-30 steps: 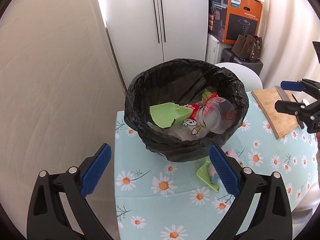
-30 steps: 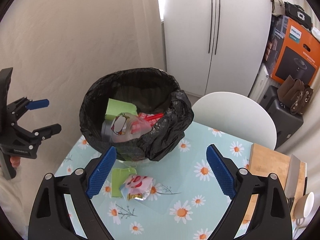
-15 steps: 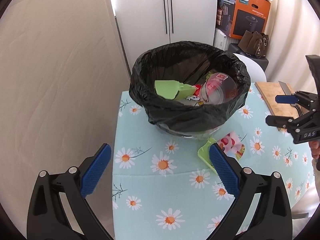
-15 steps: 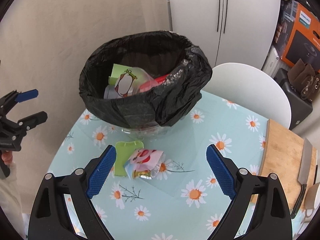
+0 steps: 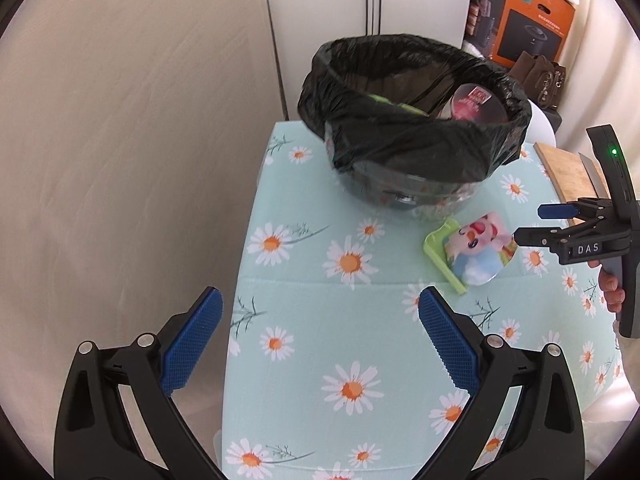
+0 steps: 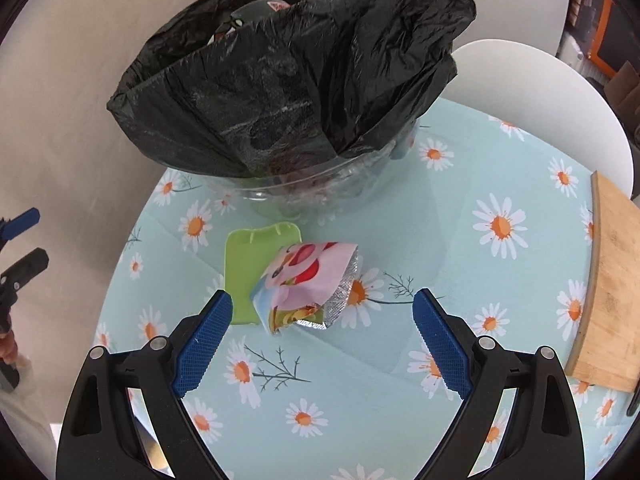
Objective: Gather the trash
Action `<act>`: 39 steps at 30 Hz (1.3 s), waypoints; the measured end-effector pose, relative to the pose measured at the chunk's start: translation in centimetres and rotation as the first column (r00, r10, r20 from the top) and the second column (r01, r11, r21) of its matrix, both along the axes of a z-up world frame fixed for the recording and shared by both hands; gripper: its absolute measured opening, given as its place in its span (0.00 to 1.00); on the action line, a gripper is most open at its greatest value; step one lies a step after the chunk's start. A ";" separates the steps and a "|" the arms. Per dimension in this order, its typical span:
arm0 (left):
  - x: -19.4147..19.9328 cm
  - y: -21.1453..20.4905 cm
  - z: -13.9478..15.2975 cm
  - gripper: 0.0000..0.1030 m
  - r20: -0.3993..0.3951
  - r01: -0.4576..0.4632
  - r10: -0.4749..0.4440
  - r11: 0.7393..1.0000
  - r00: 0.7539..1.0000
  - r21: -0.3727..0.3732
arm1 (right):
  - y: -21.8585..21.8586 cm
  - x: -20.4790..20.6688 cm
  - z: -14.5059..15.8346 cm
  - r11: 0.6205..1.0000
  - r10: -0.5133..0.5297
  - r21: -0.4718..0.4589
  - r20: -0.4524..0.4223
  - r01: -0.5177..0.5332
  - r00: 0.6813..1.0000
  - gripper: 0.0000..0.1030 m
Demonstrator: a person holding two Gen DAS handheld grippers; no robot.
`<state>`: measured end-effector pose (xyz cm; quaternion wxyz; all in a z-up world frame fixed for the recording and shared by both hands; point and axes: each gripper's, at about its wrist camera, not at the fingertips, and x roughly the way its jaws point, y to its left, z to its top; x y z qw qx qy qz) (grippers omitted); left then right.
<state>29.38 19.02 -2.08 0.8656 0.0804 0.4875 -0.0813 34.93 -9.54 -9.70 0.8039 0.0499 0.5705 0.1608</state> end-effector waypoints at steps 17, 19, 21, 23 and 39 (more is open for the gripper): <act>-3.0 2.5 -4.3 0.93 -0.109 -0.081 0.082 0.997 0.991 0.019 | 0.4 0.3 -4.1 0.985 0.065 0.170 -0.131 -0.042 0.989 0.16; -2.8 1.9 -4.6 0.93 -0.112 -0.068 0.069 0.998 0.991 0.016 | 0.0 -0.1 -3.6 0.986 0.066 0.157 -0.110 -0.049 0.992 0.15; -2.6 1.1 -4.9 0.93 -0.113 -0.050 0.051 0.999 0.992 0.015 | -0.7 -0.4 -3.1 0.987 0.063 0.151 -0.098 -0.048 0.993 0.15; -2.3 0.2 -5.3 0.93 -0.120 -0.026 0.028 1.000 0.992 0.017 | -1.6 -0.8 -2.7 0.987 0.058 0.152 -0.088 -0.045 0.994 0.15; 1.2 -6.6 -7.5 0.93 -0.112 0.025 -0.039 0.992 0.993 -0.127 | -8.2 -4.9 -0.7 0.999 -0.045 0.021 -0.025 0.046 0.999 0.15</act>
